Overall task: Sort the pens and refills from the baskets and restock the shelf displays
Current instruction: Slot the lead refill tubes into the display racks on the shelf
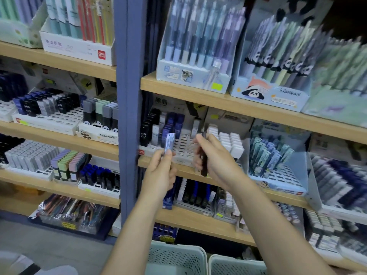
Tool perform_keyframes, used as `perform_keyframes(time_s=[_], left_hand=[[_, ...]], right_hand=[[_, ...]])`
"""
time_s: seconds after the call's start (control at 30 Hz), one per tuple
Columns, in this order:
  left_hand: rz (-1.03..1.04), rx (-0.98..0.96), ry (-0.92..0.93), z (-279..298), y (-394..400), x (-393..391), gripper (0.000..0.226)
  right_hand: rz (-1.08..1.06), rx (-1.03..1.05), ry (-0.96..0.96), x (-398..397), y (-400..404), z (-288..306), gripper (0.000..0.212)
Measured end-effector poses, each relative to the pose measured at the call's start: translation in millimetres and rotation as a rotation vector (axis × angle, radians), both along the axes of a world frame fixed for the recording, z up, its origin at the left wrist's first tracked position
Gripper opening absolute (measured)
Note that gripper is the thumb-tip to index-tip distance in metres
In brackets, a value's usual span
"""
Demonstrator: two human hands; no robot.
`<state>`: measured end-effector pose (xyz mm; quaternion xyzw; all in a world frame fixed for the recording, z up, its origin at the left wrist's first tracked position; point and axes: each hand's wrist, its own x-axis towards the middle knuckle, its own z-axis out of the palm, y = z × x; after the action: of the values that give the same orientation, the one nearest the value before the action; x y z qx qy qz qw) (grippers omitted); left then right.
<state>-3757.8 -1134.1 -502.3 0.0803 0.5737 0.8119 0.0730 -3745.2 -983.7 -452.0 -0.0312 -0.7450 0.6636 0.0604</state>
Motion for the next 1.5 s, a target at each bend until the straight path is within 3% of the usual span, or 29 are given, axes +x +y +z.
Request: perform_keyframes(time_s=[0.13,0.37,0.6,0.7,0.93,1.03,1.33,1.5], left_hand=[[-0.092,-0.059,0.082,8.9,29.3,24.1,0.022],[-0.217,-0.118,0.11,12.5,94.6,58.0,0.021],[-0.345,-0.181,0.103,12.3,156.4,78.5,0.02],[-0.392,-0.205,0.118,11.2,191.5,92.6,0.019],[-0.3,-0.404,0.275,8.4,253.8,129.2,0.03],[-0.25,-0.416,0.364,21.6,272.4,142.2,0.037],[-0.294,-0.586,0.617,48.7,322.0,144.5,0.031],[-0.301,-0.638,0.617,52.9,332.0,144.8,0.034]], right_hand=[[0.035,-0.252,0.037,42.7,31.0,2.5,0.035],[-0.06,-0.288,0.041,96.2,90.0,-0.3,0.039],[-0.123,-0.493,-0.019,139.9,143.6,-17.3,0.044],[-0.188,-0.541,0.034,170.7,175.1,-25.9,0.034],[-0.592,-0.235,0.062,238.8,251.0,-42.3,0.009],[-0.713,-0.141,0.09,251.6,276.7,-31.1,0.009],[-0.711,-0.092,0.194,254.0,311.6,-18.3,0.02],[-0.686,0.078,0.201,259.7,332.1,-0.7,0.01]])
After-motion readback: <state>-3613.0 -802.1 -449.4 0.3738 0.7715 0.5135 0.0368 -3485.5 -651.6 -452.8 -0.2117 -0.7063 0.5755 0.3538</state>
